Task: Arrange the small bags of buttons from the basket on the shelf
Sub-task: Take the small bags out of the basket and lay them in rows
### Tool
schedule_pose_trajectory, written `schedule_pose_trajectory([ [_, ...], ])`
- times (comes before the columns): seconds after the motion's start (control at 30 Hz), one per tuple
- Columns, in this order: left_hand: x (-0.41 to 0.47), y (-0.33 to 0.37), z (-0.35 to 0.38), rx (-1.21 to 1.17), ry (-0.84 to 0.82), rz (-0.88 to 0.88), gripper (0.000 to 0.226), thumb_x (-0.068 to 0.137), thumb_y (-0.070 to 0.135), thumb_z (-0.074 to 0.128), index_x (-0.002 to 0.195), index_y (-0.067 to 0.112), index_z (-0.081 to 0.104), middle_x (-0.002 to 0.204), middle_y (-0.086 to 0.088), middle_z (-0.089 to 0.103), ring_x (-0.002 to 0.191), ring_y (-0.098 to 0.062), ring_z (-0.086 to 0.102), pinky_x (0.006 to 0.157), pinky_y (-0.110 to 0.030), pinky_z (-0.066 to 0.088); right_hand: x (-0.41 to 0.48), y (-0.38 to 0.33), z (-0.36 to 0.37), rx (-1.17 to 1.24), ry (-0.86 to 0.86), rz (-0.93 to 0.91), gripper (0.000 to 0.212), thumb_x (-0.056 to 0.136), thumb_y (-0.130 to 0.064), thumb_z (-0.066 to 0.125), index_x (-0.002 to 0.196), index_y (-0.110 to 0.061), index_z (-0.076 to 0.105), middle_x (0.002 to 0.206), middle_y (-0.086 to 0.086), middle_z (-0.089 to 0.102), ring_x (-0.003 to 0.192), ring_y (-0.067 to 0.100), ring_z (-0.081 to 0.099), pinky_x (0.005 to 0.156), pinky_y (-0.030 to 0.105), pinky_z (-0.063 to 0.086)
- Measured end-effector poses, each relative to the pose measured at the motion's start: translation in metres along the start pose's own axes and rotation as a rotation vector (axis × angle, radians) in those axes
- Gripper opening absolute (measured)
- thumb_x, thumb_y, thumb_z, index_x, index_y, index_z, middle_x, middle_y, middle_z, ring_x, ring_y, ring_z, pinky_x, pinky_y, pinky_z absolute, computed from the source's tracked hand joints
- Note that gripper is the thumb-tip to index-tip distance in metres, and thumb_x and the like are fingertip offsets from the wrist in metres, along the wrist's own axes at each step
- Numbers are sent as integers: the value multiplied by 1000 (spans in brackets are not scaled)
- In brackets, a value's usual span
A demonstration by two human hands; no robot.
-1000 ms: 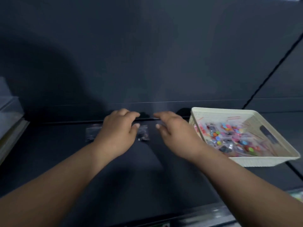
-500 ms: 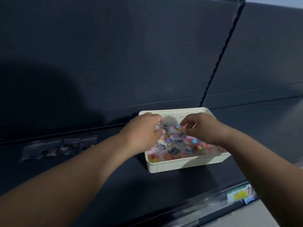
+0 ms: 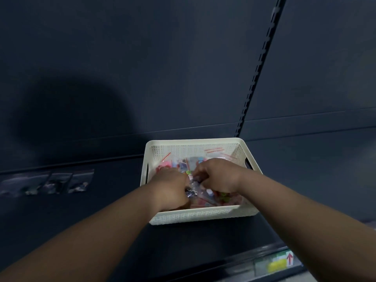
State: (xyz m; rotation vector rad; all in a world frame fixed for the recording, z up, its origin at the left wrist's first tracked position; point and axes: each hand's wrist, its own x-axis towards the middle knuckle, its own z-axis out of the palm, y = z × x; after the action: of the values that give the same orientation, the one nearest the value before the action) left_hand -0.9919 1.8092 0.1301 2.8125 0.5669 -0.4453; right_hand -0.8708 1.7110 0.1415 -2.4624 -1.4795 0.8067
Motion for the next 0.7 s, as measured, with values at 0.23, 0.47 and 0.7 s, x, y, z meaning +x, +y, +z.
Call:
schedule_pose_trajectory([
  [0.23, 6, -13, -2, -562, 76, -81, 21, 79, 21, 71, 97, 16, 62, 92, 0, 64, 89, -19, 63, 77, -35, 50, 8, 6, 4, -39, -42, -65, 28, 80, -15, 69, 94, -26, 47, 84, -11, 51, 71, 11, 53, 59, 24, 39],
  [0.47, 3, -12, -22, -839, 177, -151, 12, 94, 18, 54, 84, 14, 59, 80, -3, 57, 70, -16, 49, 62, -26, 38, 11, 22, -4, 377, -1, -32, 18, 86, -3, 59, 89, -21, 63, 86, -8, 61, 78, 10, 58, 64, 17, 42],
  [0.7, -1, -17, -41, -1185, 191, -294, 22, 93, 4, 47, 88, 18, 62, 82, -1, 57, 58, -8, 60, 66, -30, 56, 3, 33, -27, 1350, -26, 97, 21, 96, -3, 44, 100, -14, 61, 103, 10, 66, 87, 28, 69, 69, 36, 59],
])
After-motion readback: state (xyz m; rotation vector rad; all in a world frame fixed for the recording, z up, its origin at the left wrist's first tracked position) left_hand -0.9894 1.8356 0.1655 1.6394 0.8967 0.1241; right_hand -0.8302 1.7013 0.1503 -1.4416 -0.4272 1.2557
